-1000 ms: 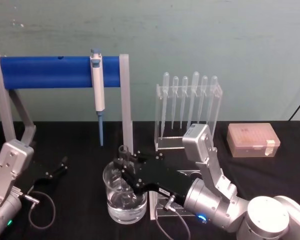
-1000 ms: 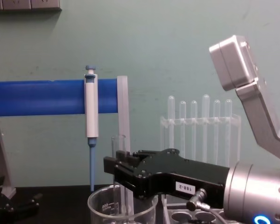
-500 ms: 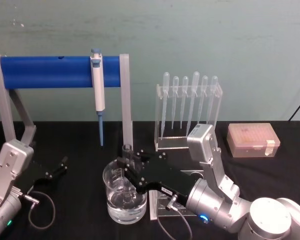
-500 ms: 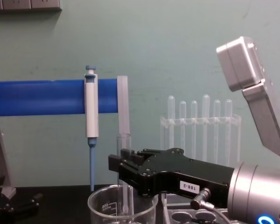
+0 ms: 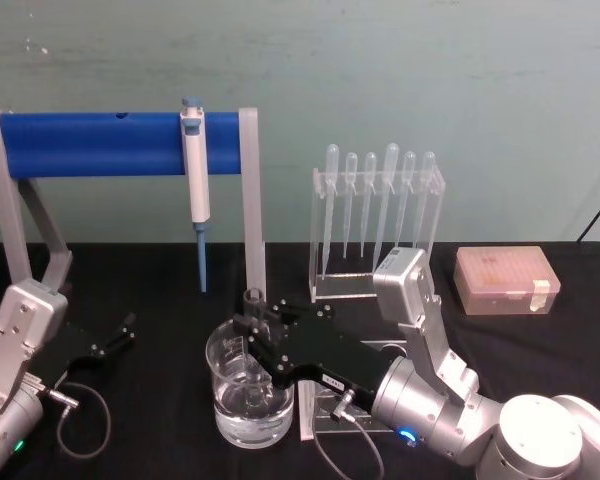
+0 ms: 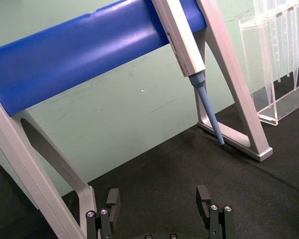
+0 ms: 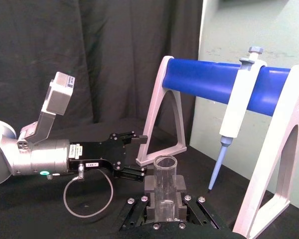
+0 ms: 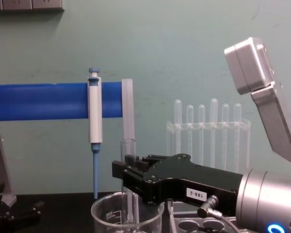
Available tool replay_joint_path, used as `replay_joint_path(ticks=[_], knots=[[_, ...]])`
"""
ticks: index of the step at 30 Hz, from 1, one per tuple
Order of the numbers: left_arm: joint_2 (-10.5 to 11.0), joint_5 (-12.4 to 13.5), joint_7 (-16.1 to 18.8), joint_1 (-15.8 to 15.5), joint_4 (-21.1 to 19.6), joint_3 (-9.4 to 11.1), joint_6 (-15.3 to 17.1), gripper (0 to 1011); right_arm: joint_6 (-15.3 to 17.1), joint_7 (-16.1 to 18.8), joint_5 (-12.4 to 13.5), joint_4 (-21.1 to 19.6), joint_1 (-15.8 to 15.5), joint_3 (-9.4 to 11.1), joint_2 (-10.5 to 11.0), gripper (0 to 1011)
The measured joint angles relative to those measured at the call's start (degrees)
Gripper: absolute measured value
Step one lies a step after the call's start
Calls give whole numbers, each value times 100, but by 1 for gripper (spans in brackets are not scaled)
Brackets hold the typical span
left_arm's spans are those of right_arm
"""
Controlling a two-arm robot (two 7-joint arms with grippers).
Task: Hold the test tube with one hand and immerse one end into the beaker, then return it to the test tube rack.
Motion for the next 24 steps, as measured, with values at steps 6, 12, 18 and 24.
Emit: replay_joint_path(ticks=[6,12,18,24], knots=[[0,0,0,0,0,0,0,1000,4,-4,0,-3,3,-3,3,224],[0,0,0,0,0,0,0,1000,7,-11,1,-3,3,-5,5,224],[0,0,0,0,0,0,0,1000,7,-17,1,-3,3,-5,5,224],[0,0,0,0,0,0,0,1000,7,-17,1,-2,4,-5,5,224]])
